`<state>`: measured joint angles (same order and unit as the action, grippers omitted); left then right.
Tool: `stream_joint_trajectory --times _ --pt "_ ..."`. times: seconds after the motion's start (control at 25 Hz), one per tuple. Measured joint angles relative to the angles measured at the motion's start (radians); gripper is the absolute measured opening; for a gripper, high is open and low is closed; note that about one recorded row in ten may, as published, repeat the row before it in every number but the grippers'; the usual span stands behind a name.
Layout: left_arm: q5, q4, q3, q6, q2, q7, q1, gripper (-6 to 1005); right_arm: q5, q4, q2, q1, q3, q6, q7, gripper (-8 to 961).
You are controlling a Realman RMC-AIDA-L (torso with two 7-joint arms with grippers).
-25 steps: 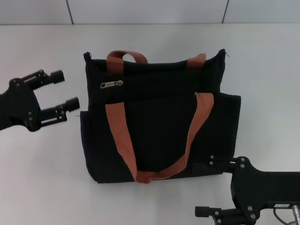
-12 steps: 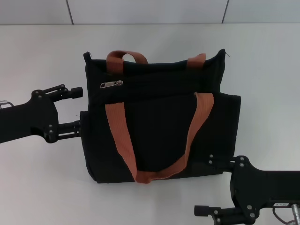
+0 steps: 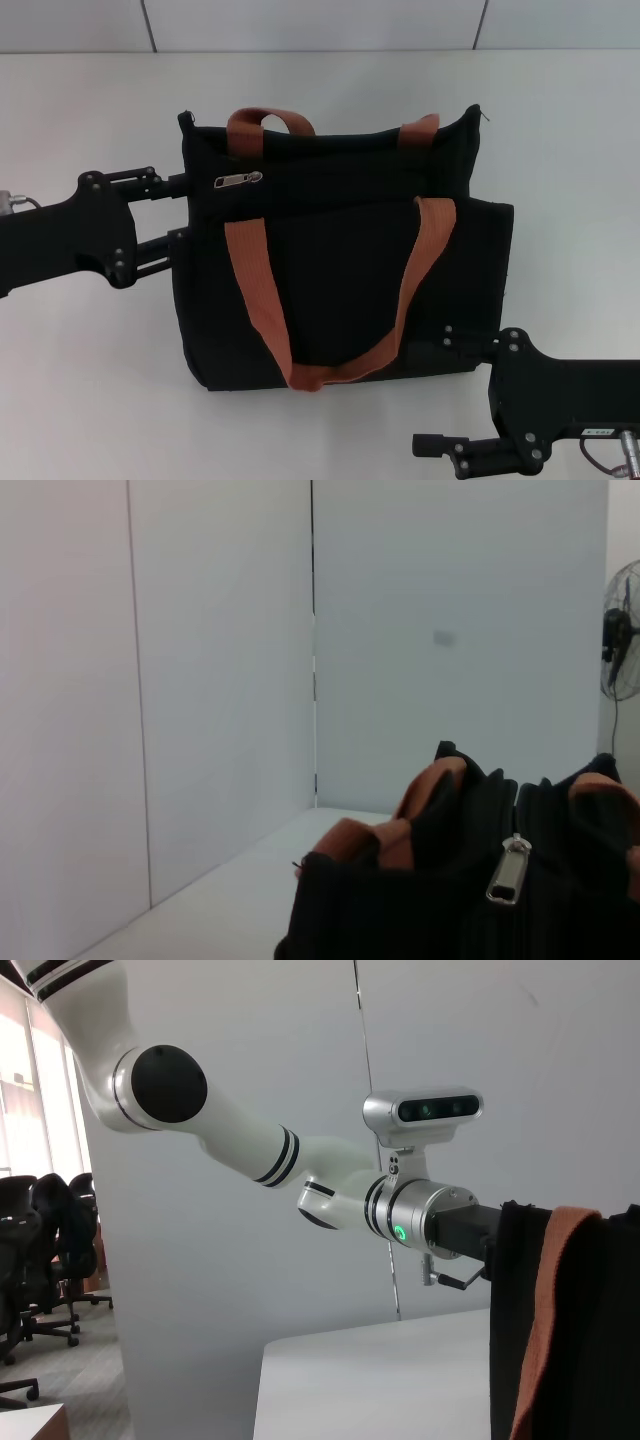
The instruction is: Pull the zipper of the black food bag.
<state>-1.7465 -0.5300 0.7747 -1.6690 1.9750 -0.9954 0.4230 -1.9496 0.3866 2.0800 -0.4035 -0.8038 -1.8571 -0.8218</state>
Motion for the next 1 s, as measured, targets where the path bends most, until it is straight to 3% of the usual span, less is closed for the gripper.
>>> stream_joint_trajectory --times 0.36,0.64,0.88,1.0 --pt "0.002 0.001 -0.013 -0.012 0.004 -0.01 0.007 440 0.0 0.0 -0.001 -0.003 0.003 0.0 0.0 784" --pt "0.012 -0.001 -0.043 -0.061 0.004 0.004 0.0 205 0.018 -0.011 0.001 -0.011 0.009 -0.028 -0.001 784" --pt "0.016 0.0 -0.069 -0.107 0.016 0.047 -0.007 28 0.188 -0.041 0.002 -0.029 0.012 -0.169 -0.099 785" --pt "0.017 -0.001 -0.075 -0.122 0.025 0.058 -0.008 28 0.259 -0.051 0.003 -0.055 0.008 -0.174 -0.201 785"
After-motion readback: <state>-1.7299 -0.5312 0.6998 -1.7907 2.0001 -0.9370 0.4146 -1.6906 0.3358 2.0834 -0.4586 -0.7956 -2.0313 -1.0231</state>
